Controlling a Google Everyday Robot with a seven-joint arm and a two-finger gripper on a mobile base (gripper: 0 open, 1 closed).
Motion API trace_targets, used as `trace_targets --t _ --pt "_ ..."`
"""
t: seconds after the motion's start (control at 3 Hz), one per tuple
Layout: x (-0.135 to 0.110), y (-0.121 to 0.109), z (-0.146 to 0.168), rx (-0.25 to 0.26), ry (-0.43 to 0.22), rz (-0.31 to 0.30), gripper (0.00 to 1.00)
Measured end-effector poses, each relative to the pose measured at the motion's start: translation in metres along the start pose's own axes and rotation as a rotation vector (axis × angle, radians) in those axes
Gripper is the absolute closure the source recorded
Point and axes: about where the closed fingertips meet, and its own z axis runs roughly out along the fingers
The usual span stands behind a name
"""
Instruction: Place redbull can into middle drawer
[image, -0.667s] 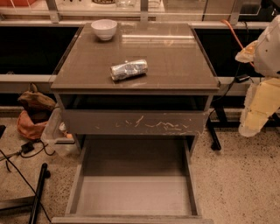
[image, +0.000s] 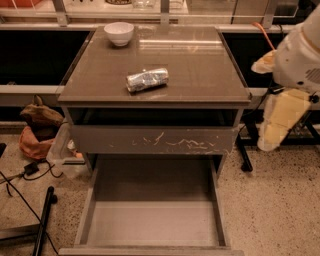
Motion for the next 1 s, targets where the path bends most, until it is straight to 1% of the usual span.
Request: trace_targets --t 0.33,0.67,1.0 --pt "-0.032 -0.032 0.036 -0.027 -0.083 -0.092 0.00" --pt "-0.059 -0.059 0.063 -0.049 -0.160 -0.151 0.00" --pt "-0.100 -0.111 0.106 -0.066 -0.257 -0.209 0.00"
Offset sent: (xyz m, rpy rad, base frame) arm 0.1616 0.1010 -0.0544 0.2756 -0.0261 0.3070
